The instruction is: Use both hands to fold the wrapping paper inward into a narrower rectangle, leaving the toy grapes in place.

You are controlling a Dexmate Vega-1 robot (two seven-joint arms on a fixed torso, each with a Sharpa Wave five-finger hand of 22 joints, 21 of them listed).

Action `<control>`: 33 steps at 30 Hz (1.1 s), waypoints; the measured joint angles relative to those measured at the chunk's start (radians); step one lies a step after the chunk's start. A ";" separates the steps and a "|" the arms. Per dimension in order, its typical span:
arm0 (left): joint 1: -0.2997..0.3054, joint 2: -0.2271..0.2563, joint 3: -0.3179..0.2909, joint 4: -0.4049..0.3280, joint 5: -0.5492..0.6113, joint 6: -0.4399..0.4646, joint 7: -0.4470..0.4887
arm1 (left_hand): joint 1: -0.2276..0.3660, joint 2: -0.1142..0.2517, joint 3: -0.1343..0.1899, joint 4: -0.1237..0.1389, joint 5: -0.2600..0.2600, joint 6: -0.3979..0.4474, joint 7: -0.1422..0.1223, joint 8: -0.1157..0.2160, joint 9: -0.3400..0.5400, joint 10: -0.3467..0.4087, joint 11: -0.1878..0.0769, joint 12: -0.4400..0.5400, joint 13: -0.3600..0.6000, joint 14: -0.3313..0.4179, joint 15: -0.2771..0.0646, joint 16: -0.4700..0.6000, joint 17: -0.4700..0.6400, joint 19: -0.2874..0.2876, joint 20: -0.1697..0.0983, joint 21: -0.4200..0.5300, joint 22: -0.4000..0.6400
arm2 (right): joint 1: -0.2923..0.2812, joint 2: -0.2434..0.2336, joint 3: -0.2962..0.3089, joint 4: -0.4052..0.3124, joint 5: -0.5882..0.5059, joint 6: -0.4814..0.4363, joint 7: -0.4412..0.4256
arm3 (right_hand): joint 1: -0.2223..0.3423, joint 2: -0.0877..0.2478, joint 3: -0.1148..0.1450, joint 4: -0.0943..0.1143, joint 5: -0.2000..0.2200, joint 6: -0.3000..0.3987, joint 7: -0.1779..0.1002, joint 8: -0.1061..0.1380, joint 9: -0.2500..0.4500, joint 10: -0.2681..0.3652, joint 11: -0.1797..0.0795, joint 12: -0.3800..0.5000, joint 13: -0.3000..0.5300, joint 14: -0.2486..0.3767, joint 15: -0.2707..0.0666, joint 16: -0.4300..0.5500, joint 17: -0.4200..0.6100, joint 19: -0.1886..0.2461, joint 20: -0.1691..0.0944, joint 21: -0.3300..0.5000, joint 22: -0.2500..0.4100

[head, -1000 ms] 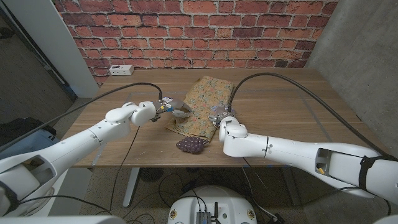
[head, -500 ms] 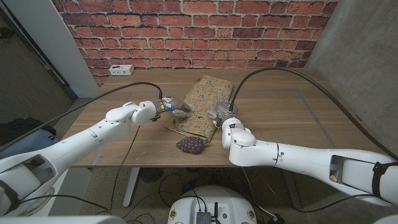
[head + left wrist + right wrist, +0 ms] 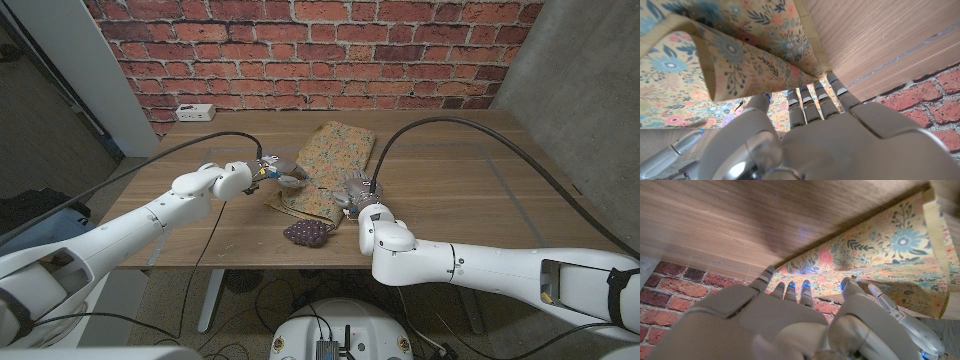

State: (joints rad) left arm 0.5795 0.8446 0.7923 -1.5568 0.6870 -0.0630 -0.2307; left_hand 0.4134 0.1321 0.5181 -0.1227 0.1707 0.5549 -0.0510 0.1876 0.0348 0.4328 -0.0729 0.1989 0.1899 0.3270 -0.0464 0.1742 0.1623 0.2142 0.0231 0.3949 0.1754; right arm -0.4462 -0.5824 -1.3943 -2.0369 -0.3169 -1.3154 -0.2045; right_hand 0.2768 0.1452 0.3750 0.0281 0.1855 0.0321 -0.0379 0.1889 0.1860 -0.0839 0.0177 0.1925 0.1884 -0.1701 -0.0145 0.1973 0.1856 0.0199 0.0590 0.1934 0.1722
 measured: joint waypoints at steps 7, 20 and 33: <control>0.004 0.000 0.000 -0.012 0.004 0.015 -0.008 | -0.003 -0.003 0.000 0.000 0.000 -0.002 0.002 0.000 0.008 0.000 0.000 0.000 0.000 0.000 0.000 0.000 0.000 0.000 0.000 0.000 0.000 | -0.003 -0.004 -0.033 0.000 0.038 -0.010 0.008 | 0.005 0.005 0.003 -0.003 0.000 0.000 0.000 0.000 0.000 0.000 0.000 0.000 0.000 0.000 0.000 0.000 0.000 -0.004 -0.004 0.000 0.000; 0.014 0.004 -0.003 -0.030 0.006 0.026 -0.012 | -0.004 -0.004 0.000 0.000 0.000 -0.004 0.004 -0.006 0.009 0.000 0.000 0.000 -0.002 0.000 0.000 0.000 -0.001 0.005 0.005 -0.008 0.000 | 0.038 0.019 -0.094 0.053 0.089 -0.029 0.017 | 0.016 0.016 0.018 -0.026 0.000 -0.004 -0.004 -0.005 -0.002 -0.008 -0.007 -0.001 0.000 0.000 0.000 -0.006 -0.004 -0.009 -0.020 -0.002 0.001; 0.041 0.020 -0.020 -0.066 0.010 0.038 0.022 | -0.016 0.009 0.005 0.005 0.000 -0.007 0.007 -0.002 0.009 -0.027 0.012 0.000 0.001 -0.005 0.006 0.000 0.001 -0.018 0.058 -0.028 0.001 | 0.055 0.024 -0.113 0.072 0.135 -0.039 -0.005 | 0.037 0.021 0.024 -0.037 0.003 -0.013 -0.009 -0.005 -0.002 -0.013 -0.005 -0.001 0.000 0.000 0.000 -0.006 -0.004 -0.009 -0.020 -0.002 0.000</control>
State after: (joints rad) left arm 0.6206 0.8644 0.7718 -1.6228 0.6968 -0.0255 -0.2088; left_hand 0.3970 0.1407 0.5234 -0.1175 0.1707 0.5478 -0.0438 0.1858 0.0434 0.4054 -0.0605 0.1990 0.1913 0.3225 -0.0409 0.1747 0.1636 0.1957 0.0809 0.3665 0.1760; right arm -0.3909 -0.5582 -1.5078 -1.9649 -0.1824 -1.3545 -0.2092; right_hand 0.3137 0.1662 0.3994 -0.0085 0.1887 0.0191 -0.0467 0.1841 0.1842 -0.0970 0.0125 0.1918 0.1881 -0.1700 -0.0144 0.1913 0.1813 0.0107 0.0390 0.1917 0.1718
